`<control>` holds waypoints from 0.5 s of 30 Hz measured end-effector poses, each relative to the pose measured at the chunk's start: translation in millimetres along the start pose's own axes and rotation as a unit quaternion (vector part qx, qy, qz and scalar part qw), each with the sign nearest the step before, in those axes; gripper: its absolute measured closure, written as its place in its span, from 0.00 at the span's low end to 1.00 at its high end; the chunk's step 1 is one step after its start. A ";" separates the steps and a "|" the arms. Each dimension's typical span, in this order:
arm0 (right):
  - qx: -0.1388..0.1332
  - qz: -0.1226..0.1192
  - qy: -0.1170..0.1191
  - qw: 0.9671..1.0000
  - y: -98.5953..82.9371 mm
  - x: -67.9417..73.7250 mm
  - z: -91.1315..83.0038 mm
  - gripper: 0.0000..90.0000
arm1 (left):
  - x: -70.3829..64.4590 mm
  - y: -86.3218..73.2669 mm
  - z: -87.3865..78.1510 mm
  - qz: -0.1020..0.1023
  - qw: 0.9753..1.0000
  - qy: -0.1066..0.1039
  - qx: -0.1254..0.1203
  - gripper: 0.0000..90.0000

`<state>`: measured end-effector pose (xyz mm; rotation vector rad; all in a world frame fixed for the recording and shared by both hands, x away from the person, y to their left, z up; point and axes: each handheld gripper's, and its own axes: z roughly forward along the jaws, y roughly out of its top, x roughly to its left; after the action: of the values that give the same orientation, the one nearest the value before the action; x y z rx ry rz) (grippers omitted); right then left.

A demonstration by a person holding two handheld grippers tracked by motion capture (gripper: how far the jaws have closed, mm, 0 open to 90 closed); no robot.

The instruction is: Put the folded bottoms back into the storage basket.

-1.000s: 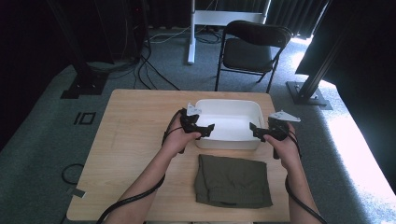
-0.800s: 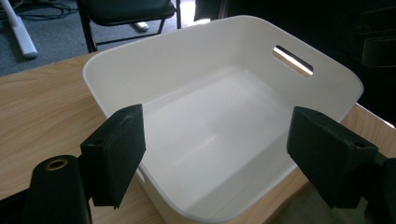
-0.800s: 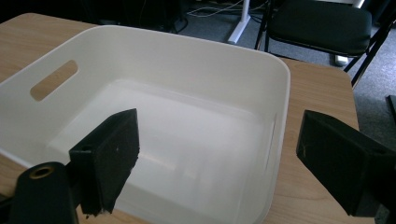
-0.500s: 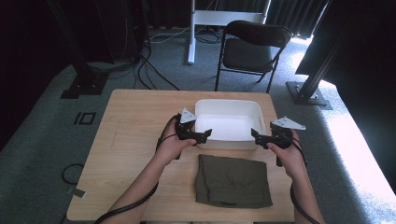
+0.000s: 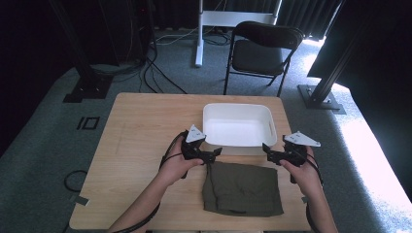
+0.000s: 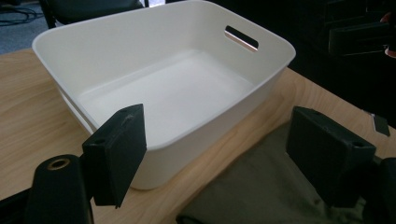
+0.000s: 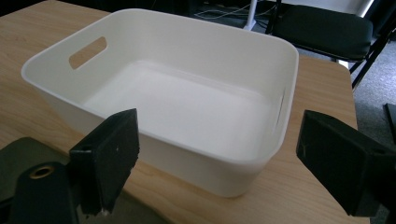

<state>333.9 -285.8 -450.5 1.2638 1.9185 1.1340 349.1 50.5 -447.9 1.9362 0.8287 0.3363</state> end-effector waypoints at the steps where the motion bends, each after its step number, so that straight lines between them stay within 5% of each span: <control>1: 0.000 0.000 0.000 1.000 0.0 0.0 0.0 0.15 | 0.0 0.0 0.0 0.000 1.000 0.000 0.000 0.24; 15: 0.003 0.005 0.003 1.000 -37.3 12.9 -16.3 0.15 | -11.6 -31.3 1.2 -0.009 1.000 -0.018 0.024 0.23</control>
<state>299.4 -286.7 -475.6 1.2767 1.9243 1.1396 328.5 51.3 -474.2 1.9730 0.8363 0.2725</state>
